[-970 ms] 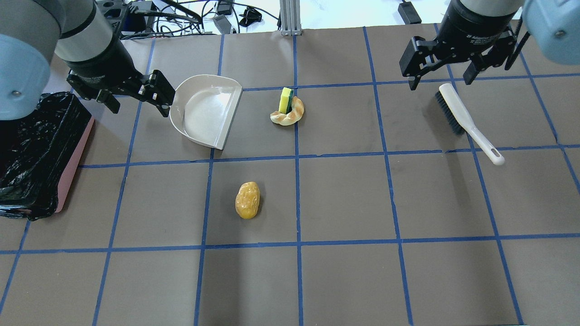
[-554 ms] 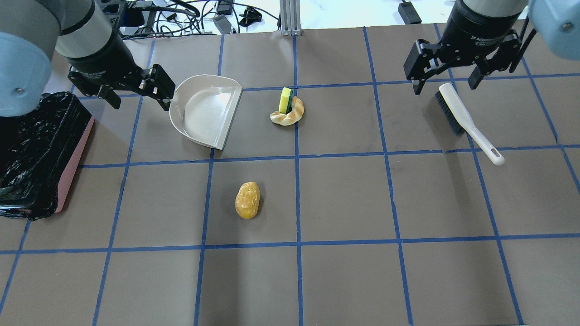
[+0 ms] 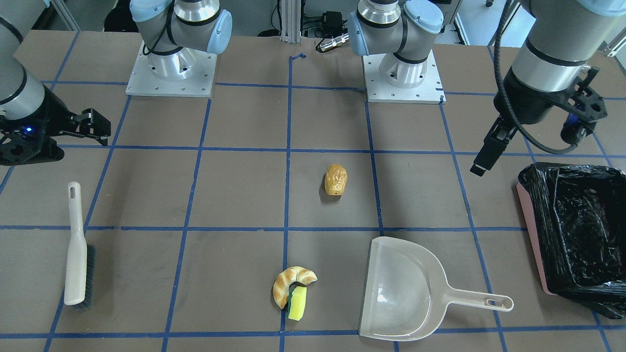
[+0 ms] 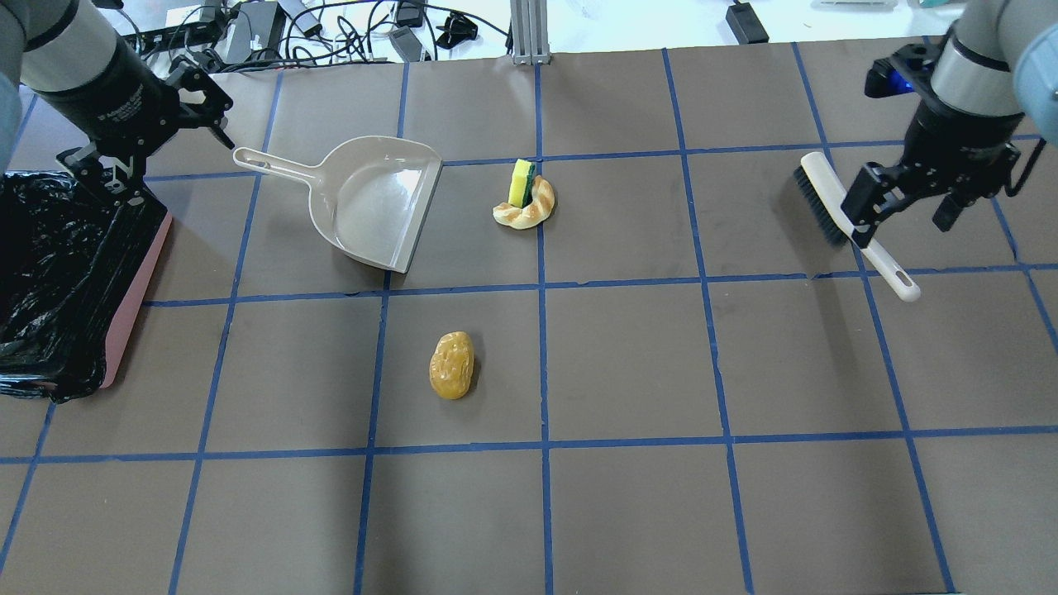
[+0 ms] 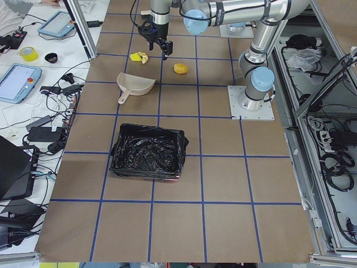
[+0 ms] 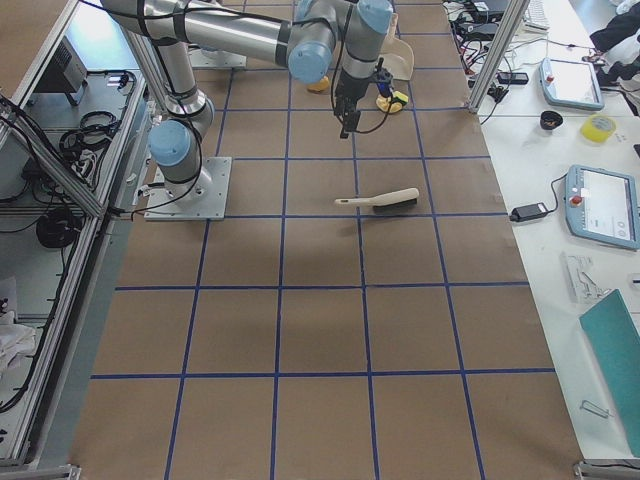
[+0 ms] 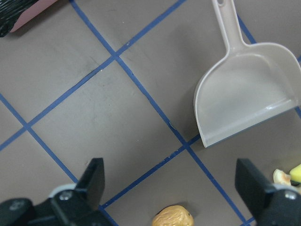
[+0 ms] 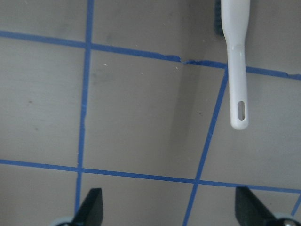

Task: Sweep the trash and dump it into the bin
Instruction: 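Move the left gripper to the dustpan handle while the right gripper reaches the white brush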

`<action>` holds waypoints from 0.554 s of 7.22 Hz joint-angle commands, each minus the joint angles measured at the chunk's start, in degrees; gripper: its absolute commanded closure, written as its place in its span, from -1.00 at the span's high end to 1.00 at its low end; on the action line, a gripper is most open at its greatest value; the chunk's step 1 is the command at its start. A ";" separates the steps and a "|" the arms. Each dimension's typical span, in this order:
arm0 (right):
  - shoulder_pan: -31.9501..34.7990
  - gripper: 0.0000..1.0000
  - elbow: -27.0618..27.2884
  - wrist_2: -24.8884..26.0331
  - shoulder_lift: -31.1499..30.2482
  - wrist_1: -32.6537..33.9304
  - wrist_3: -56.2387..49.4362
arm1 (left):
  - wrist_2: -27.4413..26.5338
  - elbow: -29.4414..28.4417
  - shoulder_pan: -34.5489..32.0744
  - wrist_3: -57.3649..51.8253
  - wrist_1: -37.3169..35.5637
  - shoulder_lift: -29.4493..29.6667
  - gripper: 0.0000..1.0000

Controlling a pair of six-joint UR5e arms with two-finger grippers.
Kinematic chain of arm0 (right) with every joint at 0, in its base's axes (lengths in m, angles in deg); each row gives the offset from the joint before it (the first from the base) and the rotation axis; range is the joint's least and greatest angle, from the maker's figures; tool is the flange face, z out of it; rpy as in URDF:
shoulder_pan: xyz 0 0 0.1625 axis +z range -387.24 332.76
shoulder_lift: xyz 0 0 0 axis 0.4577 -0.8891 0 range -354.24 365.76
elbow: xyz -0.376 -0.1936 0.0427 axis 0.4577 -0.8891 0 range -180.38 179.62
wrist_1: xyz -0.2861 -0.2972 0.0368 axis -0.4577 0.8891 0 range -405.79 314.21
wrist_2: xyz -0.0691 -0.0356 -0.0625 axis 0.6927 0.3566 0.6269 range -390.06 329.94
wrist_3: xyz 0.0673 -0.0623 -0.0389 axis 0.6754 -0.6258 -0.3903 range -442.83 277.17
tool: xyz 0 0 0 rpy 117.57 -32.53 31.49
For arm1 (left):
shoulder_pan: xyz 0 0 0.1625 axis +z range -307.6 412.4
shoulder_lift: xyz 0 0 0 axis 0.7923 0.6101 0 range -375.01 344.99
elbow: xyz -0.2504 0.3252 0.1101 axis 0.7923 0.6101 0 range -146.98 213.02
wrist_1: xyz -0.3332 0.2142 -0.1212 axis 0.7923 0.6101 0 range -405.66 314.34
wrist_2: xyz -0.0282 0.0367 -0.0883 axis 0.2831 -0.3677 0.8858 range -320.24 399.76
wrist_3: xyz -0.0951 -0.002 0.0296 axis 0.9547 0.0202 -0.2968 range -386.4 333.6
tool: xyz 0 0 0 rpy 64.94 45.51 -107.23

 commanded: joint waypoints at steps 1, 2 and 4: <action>-9.39 0.99 8.25 -0.58 2.70 17.25 -15.56 | 0.61 0.79 0.79 11.44 -4.44 5.05 1.00; -9.41 0.99 8.55 -0.58 4.72 21.17 -15.26 | 0.53 0.88 0.79 13.91 -10.65 9.08 1.00; -9.33 0.93 9.51 -2.32 6.66 21.81 -12.89 | 1.67 -0.16 0.79 20.85 -22.98 17.61 1.00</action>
